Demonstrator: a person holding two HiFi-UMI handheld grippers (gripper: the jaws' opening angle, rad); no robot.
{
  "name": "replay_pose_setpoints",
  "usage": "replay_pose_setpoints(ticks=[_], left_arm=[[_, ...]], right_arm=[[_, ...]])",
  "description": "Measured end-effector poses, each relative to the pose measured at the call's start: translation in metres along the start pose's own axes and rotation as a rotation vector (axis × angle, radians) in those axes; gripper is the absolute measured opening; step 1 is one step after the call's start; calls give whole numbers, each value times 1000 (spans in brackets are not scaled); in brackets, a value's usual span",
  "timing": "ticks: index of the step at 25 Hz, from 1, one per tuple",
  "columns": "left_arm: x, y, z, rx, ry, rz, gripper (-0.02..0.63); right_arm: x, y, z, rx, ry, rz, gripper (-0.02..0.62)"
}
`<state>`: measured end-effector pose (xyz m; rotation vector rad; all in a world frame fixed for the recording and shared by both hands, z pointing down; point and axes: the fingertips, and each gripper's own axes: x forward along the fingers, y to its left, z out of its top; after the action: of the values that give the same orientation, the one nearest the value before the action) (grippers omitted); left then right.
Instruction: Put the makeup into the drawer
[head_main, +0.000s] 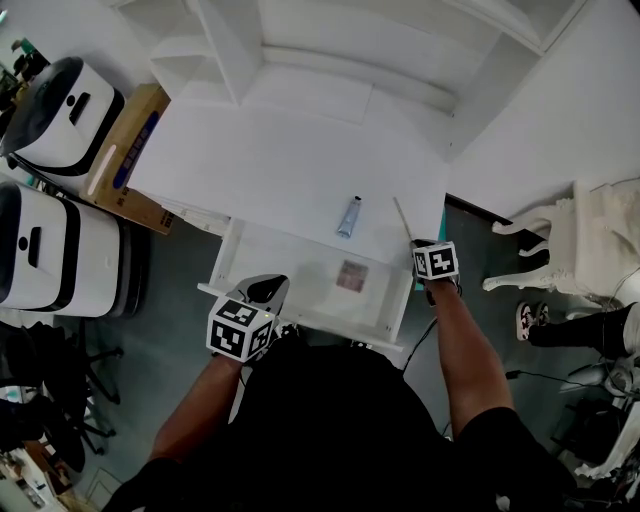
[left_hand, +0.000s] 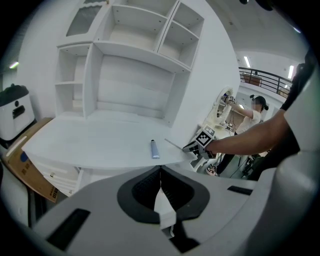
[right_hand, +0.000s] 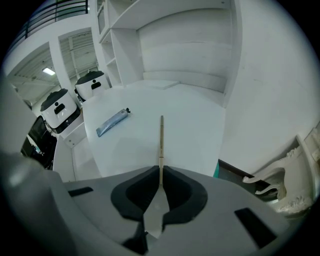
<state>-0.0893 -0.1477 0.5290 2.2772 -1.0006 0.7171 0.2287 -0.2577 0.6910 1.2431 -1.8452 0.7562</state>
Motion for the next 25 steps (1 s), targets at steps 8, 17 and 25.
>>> replay_pose_setpoints(ticks=[8,17,25], left_arm=[[0,4,2,16,-9,-19,11],[19,-6,9,56,11,-90,11],[41,-14,5,101,53,-146,11]], right_arm=[[-11,4,-2,67,-51,-21,43],[-52,22,8,84,-163,-3,43],[-96,55,8,57,-246,32,43]])
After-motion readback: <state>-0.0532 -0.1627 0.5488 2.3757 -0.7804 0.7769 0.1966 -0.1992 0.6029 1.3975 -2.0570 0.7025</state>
